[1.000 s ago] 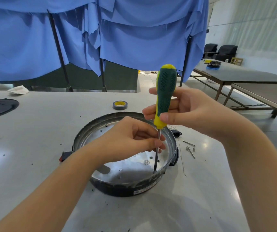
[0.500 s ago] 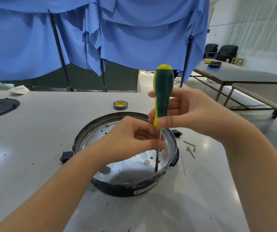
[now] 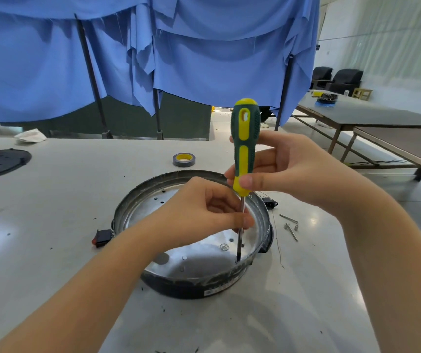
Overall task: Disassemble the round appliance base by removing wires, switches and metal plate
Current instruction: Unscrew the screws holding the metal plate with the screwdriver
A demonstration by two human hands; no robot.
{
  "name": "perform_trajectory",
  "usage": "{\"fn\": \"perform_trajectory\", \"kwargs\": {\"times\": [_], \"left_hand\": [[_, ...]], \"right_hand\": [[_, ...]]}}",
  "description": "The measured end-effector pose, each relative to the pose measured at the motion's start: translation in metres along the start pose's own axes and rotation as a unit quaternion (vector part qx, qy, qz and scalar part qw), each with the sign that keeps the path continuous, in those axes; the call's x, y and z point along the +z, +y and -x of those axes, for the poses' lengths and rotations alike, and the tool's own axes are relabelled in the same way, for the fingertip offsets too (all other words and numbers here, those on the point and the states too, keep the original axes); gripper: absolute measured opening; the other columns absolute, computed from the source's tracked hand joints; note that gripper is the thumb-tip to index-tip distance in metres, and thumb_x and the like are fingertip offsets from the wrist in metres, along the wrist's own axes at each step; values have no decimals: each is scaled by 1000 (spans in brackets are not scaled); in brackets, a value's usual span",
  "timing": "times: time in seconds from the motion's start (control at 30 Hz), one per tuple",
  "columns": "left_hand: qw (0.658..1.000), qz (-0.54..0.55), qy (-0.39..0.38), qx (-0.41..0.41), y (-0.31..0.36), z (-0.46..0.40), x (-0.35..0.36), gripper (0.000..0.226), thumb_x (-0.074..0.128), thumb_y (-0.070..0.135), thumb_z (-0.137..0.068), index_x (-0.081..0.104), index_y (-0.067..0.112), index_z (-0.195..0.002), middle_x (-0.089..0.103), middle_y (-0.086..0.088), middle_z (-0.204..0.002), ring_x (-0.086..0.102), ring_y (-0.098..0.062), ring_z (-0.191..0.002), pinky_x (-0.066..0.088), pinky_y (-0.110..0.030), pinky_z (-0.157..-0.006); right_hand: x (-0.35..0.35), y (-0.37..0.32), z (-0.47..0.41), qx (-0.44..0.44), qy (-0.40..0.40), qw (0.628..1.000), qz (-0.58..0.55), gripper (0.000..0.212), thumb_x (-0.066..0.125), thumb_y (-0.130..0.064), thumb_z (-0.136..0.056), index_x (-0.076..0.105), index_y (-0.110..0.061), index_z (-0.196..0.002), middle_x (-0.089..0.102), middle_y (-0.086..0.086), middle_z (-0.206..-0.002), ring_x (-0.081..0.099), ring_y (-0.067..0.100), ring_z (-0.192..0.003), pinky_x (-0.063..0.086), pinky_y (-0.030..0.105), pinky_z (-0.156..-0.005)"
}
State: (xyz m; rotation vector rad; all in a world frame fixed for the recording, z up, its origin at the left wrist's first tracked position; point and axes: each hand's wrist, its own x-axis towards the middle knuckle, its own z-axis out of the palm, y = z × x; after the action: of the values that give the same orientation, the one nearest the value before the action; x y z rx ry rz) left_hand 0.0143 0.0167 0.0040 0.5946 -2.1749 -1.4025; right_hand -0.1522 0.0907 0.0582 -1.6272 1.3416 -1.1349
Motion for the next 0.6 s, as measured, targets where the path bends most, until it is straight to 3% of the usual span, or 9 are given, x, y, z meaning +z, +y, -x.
{"fn": "perform_trajectory", "kwargs": {"times": [0.07,0.17,0.37,0.5,0.6], "left_hand": [[1000,18,-19,-8,0,1,-2,9,73,1,-82,74,6,-89,77,-6,-80,74,-15,-77,53,-15,-69],[1000,12,-2,2,-1,0,-1,7,75,1,-80,75,8,-82,76,-6,-75,73,-14,-69,52,-14,-64],[999,-25,18,12,-3,-1,0,9,83,14,-74,74,14,-71,74,-2,-67,71,-12,-62,51,-16,-62],[999,-23,-22,-4,-3,-1,-4,2,74,13,-84,75,12,-84,77,-2,-81,74,-14,-77,54,-16,-71],[993,-78,-86,-15,-2,2,-8,23,62,6,-85,75,22,-94,76,8,-92,72,-9,-90,56,-24,-85]], "right_hand": [[-1,0,1,0,-11,1000,-8,60,72,-10,-70,53,-18,-126,75,6,-99,72,21,-94,57,27,-82],[0,-2,2,-2,-19,1000,-12,59,72,-12,-71,52,-19,-126,75,4,-102,71,19,-97,57,26,-81],[2,-3,0,-15,25,1000,4,54,78,-20,-63,59,-24,-114,76,4,-91,74,19,-86,56,19,-72],[0,-2,1,-16,21,1000,3,54,75,-20,-66,57,-24,-117,76,2,-93,73,18,-89,57,23,-77],[0,-3,1,-20,30,999,-5,56,73,-17,-66,56,-21,-119,76,4,-92,73,19,-88,57,24,-74]]}}
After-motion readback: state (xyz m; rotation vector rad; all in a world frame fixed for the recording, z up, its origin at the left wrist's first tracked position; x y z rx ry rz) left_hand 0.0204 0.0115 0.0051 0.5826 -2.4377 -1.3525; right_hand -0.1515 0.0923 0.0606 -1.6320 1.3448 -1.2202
